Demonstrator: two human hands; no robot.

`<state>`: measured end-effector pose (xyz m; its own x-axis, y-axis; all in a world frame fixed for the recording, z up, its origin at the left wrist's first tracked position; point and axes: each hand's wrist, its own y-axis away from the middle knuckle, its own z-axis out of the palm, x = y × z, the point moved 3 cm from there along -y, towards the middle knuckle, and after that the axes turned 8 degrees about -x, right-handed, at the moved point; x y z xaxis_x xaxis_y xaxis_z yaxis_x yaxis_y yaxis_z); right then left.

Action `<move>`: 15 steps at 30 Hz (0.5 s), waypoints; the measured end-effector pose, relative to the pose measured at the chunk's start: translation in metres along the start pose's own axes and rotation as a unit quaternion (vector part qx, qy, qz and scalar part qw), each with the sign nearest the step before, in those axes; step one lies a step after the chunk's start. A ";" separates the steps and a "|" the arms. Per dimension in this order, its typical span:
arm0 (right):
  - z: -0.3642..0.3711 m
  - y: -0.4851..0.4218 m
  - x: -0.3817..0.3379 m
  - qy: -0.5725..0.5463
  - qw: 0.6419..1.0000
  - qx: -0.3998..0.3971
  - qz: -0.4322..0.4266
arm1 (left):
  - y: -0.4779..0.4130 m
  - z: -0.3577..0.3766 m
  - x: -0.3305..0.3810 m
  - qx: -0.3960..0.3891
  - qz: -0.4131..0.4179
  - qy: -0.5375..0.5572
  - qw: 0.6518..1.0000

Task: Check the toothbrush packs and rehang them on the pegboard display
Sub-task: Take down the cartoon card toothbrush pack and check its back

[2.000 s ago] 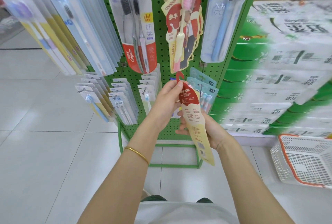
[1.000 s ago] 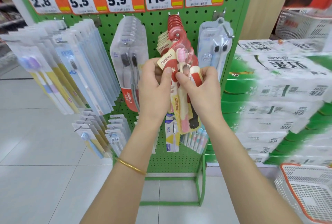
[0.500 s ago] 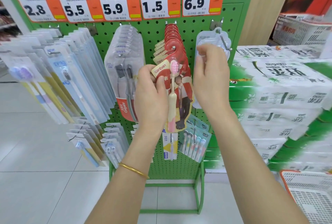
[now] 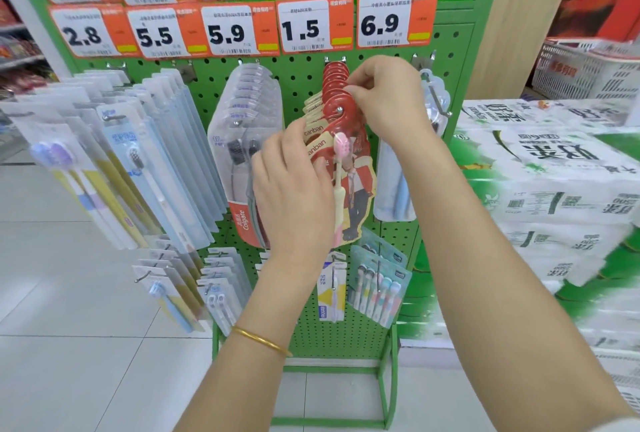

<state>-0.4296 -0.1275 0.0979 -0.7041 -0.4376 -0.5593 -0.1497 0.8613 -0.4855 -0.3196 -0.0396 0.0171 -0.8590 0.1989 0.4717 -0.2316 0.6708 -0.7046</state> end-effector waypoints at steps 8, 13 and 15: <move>-0.005 0.008 -0.001 -0.015 0.999 0.040 0.013 | 0.007 -0.002 0.007 0.049 0.045 0.066 0.996; -0.014 0.024 -0.003 0.038 0.997 0.058 0.015 | 0.014 -0.005 0.011 0.053 0.064 0.116 0.990; -0.016 0.035 -0.002 0.059 0.996 0.064 0.013 | 0.019 -0.005 0.012 0.042 0.066 0.134 0.988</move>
<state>-0.4442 -0.0924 0.0930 -0.7841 -0.3758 -0.4939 -0.0460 0.8288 -0.5576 -0.3321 -0.0214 0.0122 -0.7353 0.4709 0.4875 -0.1719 0.5662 -0.8062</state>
